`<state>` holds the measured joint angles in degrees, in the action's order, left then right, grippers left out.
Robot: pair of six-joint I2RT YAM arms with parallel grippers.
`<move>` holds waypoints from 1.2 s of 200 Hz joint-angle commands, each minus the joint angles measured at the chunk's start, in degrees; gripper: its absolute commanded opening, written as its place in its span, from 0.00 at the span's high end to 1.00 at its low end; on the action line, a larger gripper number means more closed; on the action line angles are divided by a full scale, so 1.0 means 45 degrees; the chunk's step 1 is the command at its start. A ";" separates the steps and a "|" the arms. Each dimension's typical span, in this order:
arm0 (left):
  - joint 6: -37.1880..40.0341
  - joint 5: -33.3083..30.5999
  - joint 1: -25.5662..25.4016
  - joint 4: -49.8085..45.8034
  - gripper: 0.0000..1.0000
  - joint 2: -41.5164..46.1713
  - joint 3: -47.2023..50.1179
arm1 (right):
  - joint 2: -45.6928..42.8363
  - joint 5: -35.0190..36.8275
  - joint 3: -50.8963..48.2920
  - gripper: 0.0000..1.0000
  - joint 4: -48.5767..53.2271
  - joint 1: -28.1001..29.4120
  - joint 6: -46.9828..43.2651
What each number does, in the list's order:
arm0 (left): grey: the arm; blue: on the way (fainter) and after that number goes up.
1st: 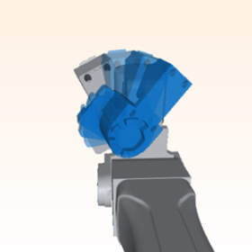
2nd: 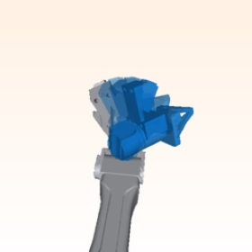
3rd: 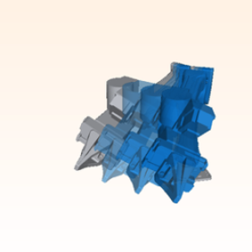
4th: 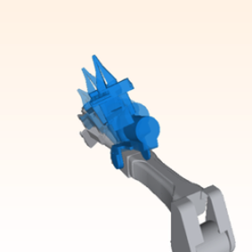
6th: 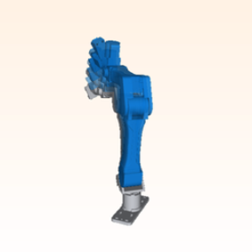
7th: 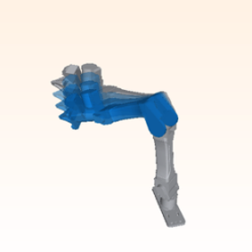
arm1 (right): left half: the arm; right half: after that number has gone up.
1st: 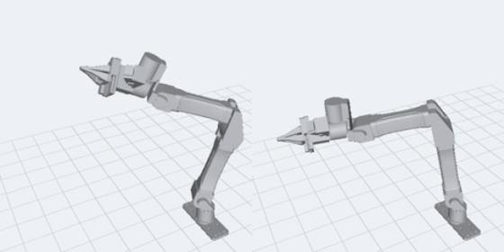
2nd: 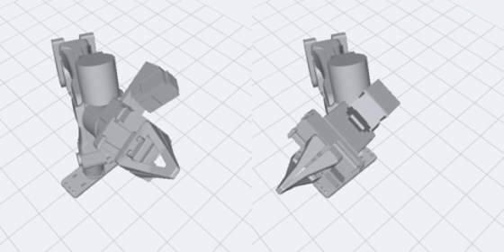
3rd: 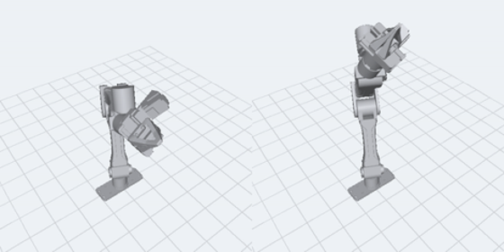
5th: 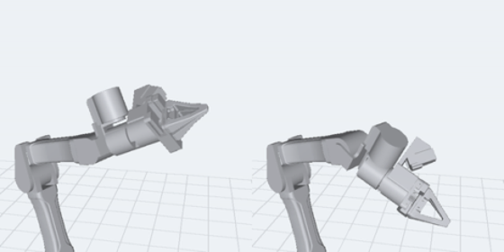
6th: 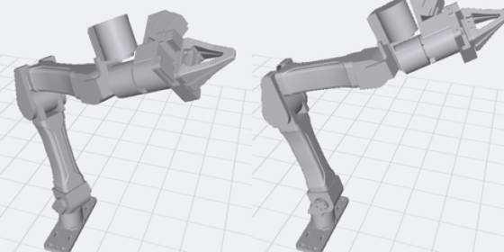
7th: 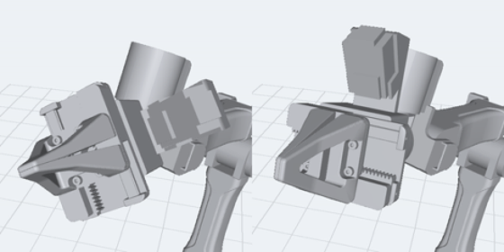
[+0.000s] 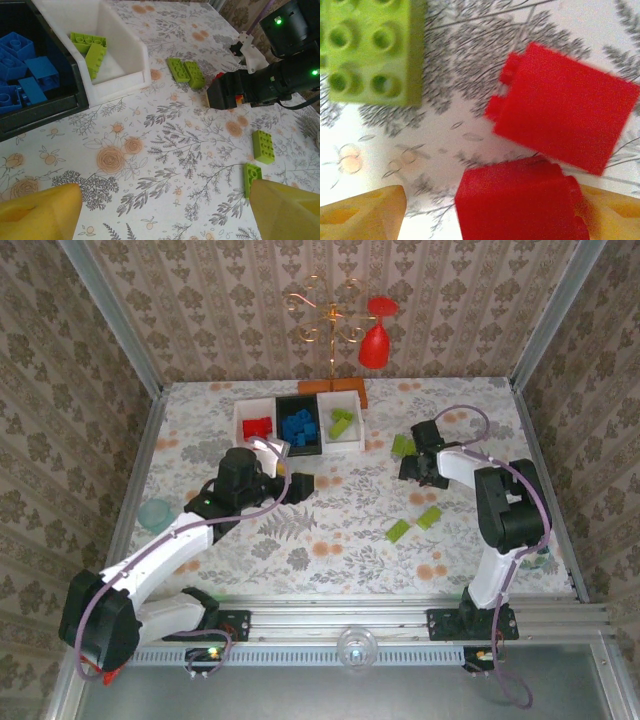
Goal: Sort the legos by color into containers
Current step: Pick up the lego from the middle-right of the table.
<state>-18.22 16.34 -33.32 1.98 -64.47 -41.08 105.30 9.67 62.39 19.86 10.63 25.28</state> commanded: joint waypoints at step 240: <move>0.0163 0.0139 0.0294 -0.0186 0.12 0.0420 0.0320 | 0.1307 0.0797 0.1731 0.42 0.0082 0.0389 0.0114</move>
<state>-18.22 16.51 -32.51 1.93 -63.88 -40.45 109.67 11.49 68.40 19.55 12.91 25.06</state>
